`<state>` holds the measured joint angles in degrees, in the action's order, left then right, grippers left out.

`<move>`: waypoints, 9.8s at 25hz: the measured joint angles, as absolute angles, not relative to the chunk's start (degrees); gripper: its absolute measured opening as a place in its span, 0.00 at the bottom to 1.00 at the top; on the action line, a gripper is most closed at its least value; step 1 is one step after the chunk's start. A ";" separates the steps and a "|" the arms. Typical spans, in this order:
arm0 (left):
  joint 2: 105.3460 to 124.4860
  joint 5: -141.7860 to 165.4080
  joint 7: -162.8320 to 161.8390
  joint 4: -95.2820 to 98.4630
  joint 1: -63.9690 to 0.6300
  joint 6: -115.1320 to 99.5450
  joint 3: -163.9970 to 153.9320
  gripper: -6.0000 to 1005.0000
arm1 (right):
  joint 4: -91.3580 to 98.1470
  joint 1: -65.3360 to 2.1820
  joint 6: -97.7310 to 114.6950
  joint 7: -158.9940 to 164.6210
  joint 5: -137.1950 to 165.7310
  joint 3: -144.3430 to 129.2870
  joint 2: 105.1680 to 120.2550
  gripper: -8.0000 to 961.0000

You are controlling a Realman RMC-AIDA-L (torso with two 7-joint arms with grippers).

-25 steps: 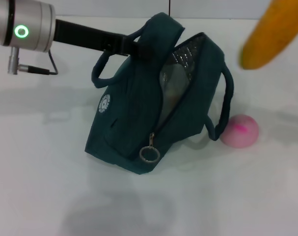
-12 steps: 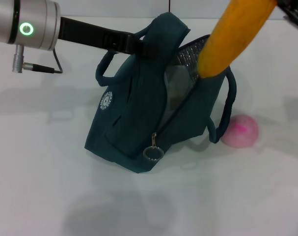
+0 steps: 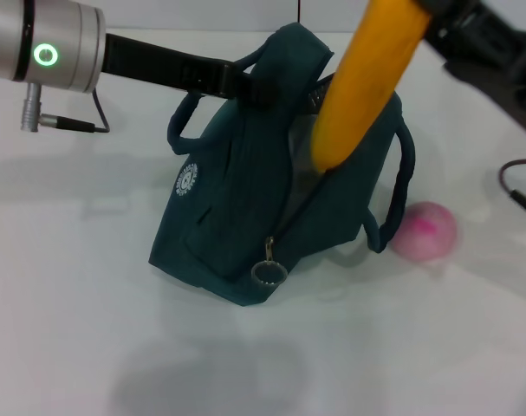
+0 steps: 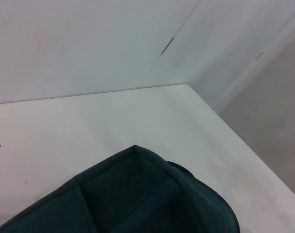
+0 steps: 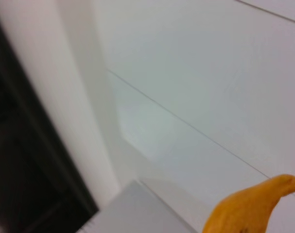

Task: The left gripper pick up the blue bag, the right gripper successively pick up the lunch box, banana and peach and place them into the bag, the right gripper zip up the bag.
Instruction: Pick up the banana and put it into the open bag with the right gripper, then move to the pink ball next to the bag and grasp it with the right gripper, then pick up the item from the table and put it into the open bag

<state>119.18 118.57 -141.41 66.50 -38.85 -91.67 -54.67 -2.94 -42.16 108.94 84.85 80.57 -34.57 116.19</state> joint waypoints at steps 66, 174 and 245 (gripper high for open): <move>119.18 118.22 -142.12 66.36 -37.70 -91.67 -54.49 0.06 | 18.50 -38.03 98.65 87.75 94.38 -52.97 115.64 0.47; 119.24 112.98 -142.70 64.42 -37.90 -92.96 -54.58 0.06 | 46.19 -30.76 101.93 97.73 94.75 -43.11 113.89 0.10; 119.44 111.18 -144.23 62.75 -37.74 -93.36 -57.13 0.06 | 41.53 -36.86 77.73 95.23 98.47 -64.38 115.08 0.14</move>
<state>119.44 111.18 -144.23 62.75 -37.74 -93.36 -57.13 41.53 -36.86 77.73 95.23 98.47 -64.38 115.08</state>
